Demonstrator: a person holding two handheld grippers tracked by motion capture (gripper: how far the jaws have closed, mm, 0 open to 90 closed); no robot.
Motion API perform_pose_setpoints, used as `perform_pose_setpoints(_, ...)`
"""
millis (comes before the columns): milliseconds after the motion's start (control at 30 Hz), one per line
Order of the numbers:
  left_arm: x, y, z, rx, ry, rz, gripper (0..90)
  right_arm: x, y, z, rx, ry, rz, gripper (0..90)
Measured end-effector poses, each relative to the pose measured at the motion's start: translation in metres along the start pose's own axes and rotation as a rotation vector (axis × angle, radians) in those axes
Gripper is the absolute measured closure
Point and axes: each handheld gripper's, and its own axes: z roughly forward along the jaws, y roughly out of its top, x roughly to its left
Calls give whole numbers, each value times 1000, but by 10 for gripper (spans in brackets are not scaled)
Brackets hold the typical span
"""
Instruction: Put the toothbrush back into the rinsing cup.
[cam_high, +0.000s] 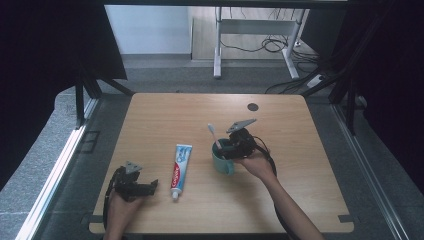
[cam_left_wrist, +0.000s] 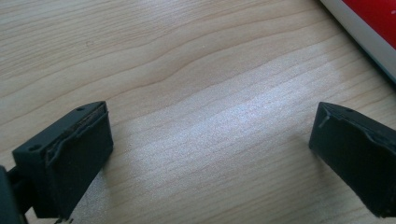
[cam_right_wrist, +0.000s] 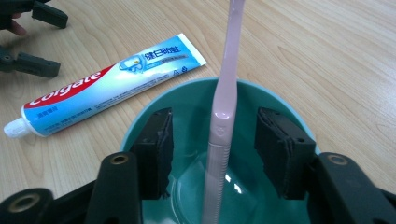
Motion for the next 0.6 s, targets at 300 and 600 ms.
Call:
perform_pose_setpoints(300,0,0,0,0,0,1,0,5,3,-6,-10,-19,-24,381)
perform_pose_setpoints(600,0,0,0,0,0,0,0,7,5,-15,-34,-21,-20,312)
